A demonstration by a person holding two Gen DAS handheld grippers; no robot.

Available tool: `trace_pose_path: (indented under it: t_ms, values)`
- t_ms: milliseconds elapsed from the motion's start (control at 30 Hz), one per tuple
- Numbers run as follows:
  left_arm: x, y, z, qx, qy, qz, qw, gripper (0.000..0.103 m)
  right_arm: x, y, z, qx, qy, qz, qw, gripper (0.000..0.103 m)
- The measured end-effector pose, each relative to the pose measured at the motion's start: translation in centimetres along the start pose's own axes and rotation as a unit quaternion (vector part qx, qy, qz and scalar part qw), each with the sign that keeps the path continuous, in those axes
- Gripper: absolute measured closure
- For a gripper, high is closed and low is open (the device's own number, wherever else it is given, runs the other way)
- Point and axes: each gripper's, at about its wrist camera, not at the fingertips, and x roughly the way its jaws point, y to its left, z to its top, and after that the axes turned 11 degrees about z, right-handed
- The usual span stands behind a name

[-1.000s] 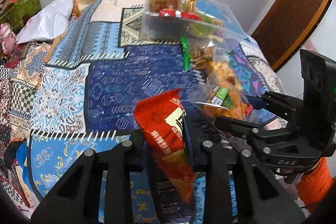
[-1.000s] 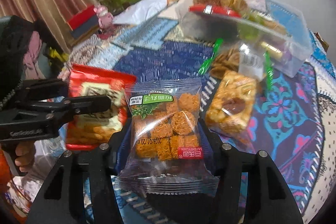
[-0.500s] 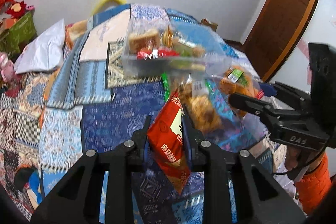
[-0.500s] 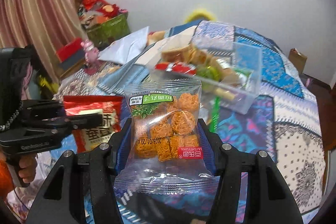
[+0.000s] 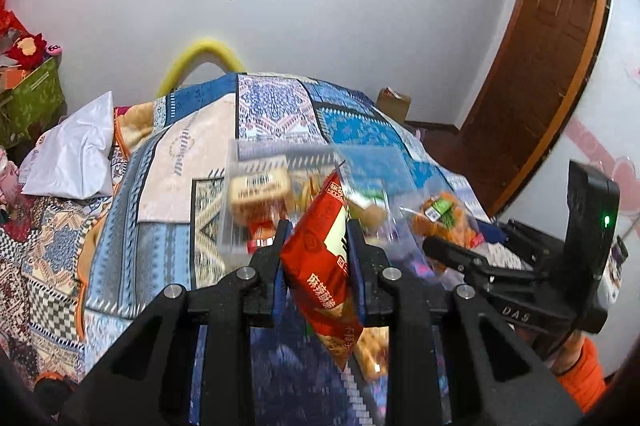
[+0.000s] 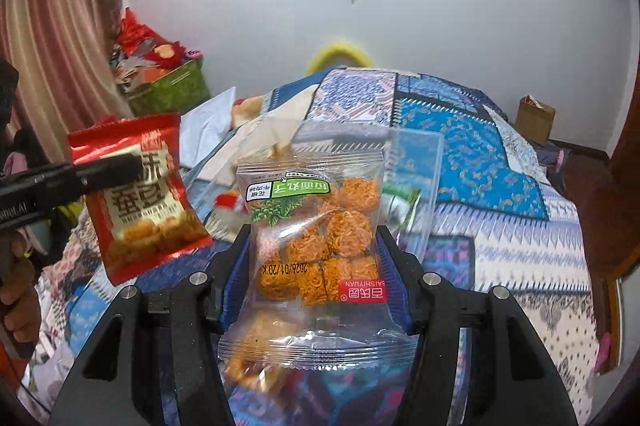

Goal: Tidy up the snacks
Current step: 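Lower the red bag and orange snack pack into the clear box and open both tools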

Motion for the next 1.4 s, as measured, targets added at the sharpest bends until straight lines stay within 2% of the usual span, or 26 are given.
trace_pose_path:
  t_ms: [300,567,700,767,833,933,1033,1100,1200,1400]
  values:
    - [6.8,0.9,2.9,-0.004,0.001,0.02,0.9998,0.077,5.0,-2.8,2.2,0.001,0.009,-0.012,1.0,0.049]
    - [12.4,2.7,2.4,-0.027,0.023,0.033,0.9988,0.076,9.9,-4.8,3.0,0.018,0.029,-0.012,0.999,0.049]
    - [14.2,3.3,1.9,-0.04,0.029,0.031,0.9983,0.072,10.9,-5.0,3.1,0.012,0.035,-0.021,0.999,0.048]
    - [14.5,3.2,1.7,-0.035,0.021,0.05,0.9979,0.069,11.1,-4.9,3.3,0.009,0.037,-0.023,0.999,0.047]
    - [14.5,3.1,1.7,-0.029,0.014,0.073,0.9968,0.061,11.2,-4.9,3.3,0.008,0.041,-0.027,0.999,0.047]
    - [14.3,3.1,1.7,-0.029,0.02,0.088,0.9955,0.054,11.2,-4.7,3.3,0.005,0.052,-0.026,0.998,0.042]
    - [13.8,3.5,2.0,-0.036,0.032,0.075,0.996,0.054,10.5,-4.6,3.4,0.013,0.053,-0.017,0.998,0.032]
    - [13.0,3.7,2.1,-0.042,0.033,0.071,0.9961,0.052,9.8,-4.4,3.5,0.016,0.051,-0.012,0.998,0.032]
    - [11.1,4.2,2.3,-0.055,0.022,0.07,0.9958,0.042,8.3,-3.7,3.3,0.016,0.047,-0.009,0.999,0.032]
    - [7.8,4.1,1.5,-0.046,0.019,0.076,0.9959,0.041,5.5,-1.8,2.2,0.001,0.042,-0.014,0.999,0.031]
